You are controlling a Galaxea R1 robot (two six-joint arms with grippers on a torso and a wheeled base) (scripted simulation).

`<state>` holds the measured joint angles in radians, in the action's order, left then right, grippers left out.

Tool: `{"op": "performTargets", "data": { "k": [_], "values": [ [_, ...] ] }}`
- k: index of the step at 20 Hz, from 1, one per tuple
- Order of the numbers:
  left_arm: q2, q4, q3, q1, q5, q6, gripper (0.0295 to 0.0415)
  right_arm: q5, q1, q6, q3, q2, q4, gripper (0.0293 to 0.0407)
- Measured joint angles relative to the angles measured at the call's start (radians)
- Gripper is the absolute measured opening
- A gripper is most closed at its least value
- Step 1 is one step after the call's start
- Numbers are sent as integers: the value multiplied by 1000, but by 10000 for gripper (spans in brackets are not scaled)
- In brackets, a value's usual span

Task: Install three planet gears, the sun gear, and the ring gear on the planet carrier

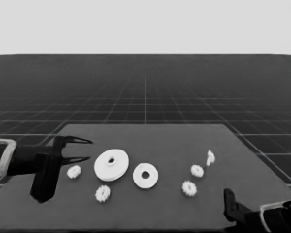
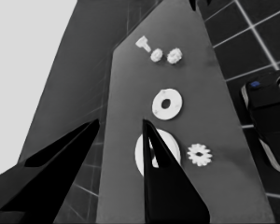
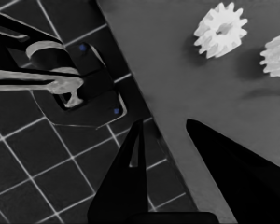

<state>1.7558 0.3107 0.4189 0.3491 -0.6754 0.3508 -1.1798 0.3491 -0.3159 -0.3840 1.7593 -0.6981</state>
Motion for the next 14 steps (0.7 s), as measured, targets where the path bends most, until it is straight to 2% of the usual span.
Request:
{"op": "performTargets", "data": {
  "k": [1, 2, 3, 4, 5, 6, 7, 8, 9, 11, 14],
  "values": [
    [-3, -73, -71, -71, -49, -3, 295, 23, 54, 3, 53, 14, 76, 293],
    [-2, -44, -43, -45, -30, -2, 297, 14, 34, 2, 29, 8, 45, 308],
    [-1, -26, -25, -29, -18, -1, 314, 8, 22, 1, 16, 5, 26, 337],
    [-1, -15, -15, -20, -11, -1, 347, 4, 15, 1, 8, 3, 16, 368],
    [165, 472, -88, -218, -439, -487, 376, 2, 11, 0, 3, 1, 9, 380],
    [421, 539, -41, -336, -921, -986, 395, 1, 9, 0, 1, 1, 6, 383],
    [573, 320, 106, -361, -983, -1428, 403, 1, 7, 0, -1, 0, 3, 384],
    [613, 154, 245, -369, -969, -1637, 397, 0, 7, 0, -2, 0, 2, 384],
    [628, 54, 347, -375, -933, -1729, 391, 0, 6, 0, -2, 0, 1, 385],
    [644, -42, 459, -382, -892, -1790, 386, 0, 6, 0, -3, 0, 1, 385],
    [653, -84, 516, -385, -875, -1805, 385, 0, 6, 0, -3, 0, 1, 385]
  ]
}}
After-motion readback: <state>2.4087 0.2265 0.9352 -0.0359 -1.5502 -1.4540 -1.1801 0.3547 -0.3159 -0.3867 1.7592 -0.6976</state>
